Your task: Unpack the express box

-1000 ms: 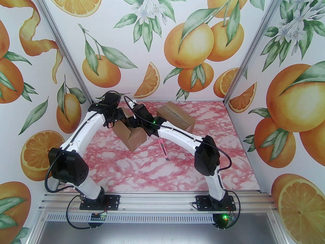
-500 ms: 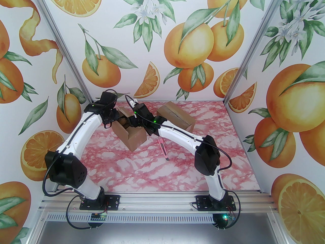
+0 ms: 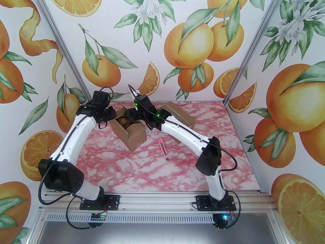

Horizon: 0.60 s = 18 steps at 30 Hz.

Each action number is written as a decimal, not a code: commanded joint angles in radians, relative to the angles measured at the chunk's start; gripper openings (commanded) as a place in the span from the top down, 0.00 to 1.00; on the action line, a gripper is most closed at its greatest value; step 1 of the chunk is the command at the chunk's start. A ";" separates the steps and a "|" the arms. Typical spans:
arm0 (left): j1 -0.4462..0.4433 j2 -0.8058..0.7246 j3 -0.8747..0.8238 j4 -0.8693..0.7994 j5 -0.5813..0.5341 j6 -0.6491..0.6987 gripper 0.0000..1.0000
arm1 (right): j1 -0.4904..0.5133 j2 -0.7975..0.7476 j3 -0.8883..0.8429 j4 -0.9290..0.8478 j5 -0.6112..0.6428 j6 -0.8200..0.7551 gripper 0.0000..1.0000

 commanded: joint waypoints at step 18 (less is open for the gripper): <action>0.018 0.025 -0.054 0.012 0.066 -0.059 0.29 | 0.012 0.287 0.442 -0.356 0.075 -0.177 0.20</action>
